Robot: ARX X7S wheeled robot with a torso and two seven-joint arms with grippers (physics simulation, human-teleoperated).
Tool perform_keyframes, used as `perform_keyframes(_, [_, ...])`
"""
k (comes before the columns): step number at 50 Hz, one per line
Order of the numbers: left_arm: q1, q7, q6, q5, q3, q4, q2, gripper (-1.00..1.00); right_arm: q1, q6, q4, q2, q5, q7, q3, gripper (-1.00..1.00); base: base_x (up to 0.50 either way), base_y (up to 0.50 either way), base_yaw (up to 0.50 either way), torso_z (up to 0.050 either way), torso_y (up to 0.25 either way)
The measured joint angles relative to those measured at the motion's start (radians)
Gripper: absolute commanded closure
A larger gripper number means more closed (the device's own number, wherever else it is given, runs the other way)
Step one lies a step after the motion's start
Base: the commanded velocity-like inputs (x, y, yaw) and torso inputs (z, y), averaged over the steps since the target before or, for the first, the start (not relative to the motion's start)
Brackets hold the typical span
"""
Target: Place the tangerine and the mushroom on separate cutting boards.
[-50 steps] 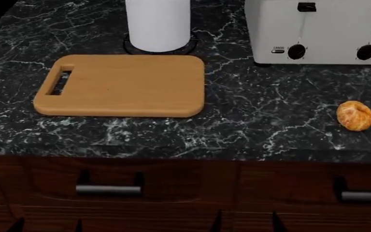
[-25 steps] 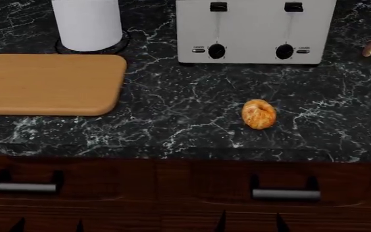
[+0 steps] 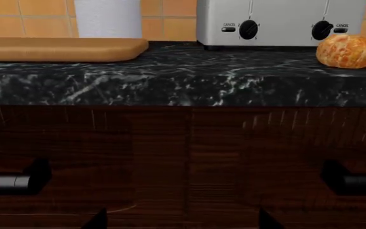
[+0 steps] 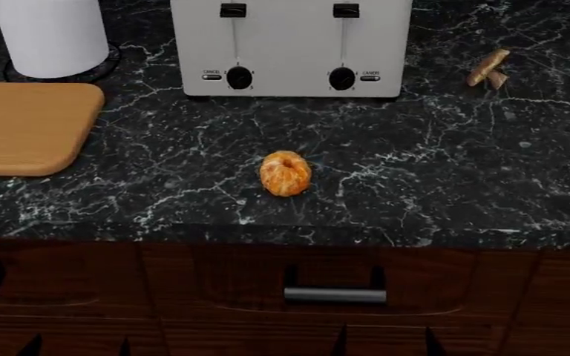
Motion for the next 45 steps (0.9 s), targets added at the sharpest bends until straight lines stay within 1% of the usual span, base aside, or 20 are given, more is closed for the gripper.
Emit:
perform_keyframes(8, [-0.001, -0.006, -0.002, -0.008, 0.006, 0.001, -0.007, -1.0, 0.0, -0.005, -0.001, 0.006, -0.002, 0.005, -0.012, -1.0, 0.0, 0.0, 0.0, 0.0, 0.0])
perform_keyframes(17, [-0.001, -0.018, 0.019, -0.004, 0.011, -0.006, -0.011, -1.0, -0.035, -0.074, 0.019, 0.011, 0.022, -0.009, -0.011, -1.0, 0.0, 0.0, 0.0, 0.0, 0.0])
perform_keyframes(27, [-0.002, -0.028, 0.024, -0.007, 0.018, -0.008, -0.017, -1.0, -0.049, -0.105, 0.03, 0.017, 0.034, -0.011, -0.016, -1.0, 0.0, 0.0, 0.0, 0.0, 0.0])
perform_keyframes(31, [0.001, 0.018, 0.022, 0.042, -0.026, -0.009, 0.021, -1.0, -0.06, -0.106, 0.029, -0.026, -0.008, -0.065, 0.036, -1.0, 0.0, 0.0, 0.0, 0.0, 0.0])
perform_keyframes(37, [0.002, 0.05, 0.009, 0.077, -0.059, -0.006, 0.049, -1.0, -0.071, -0.102, 0.024, -0.057, -0.043, -0.106, 0.071, -1.0, 0.0, 0.0, 0.0, 0.0, 0.0])
perform_keyframes(42, [0.006, 0.064, -0.076, 0.06, -0.081, 0.068, 0.055, -1.0, -0.073, -0.045, -0.035, -0.06, -0.051, -0.126, 0.085, -1.0, 0.0, 0.0, 0.0, 0.0, 0.0])
perform_keyframes(45, [-0.002, 0.062, -0.187, 0.033, -0.097, 0.182, 0.05, -1.0, -0.06, 0.042, -0.126, -0.05, -0.047, -0.134, 0.096, -1.0, 0.0, 0.0, 0.0, 0.0, 0.0])
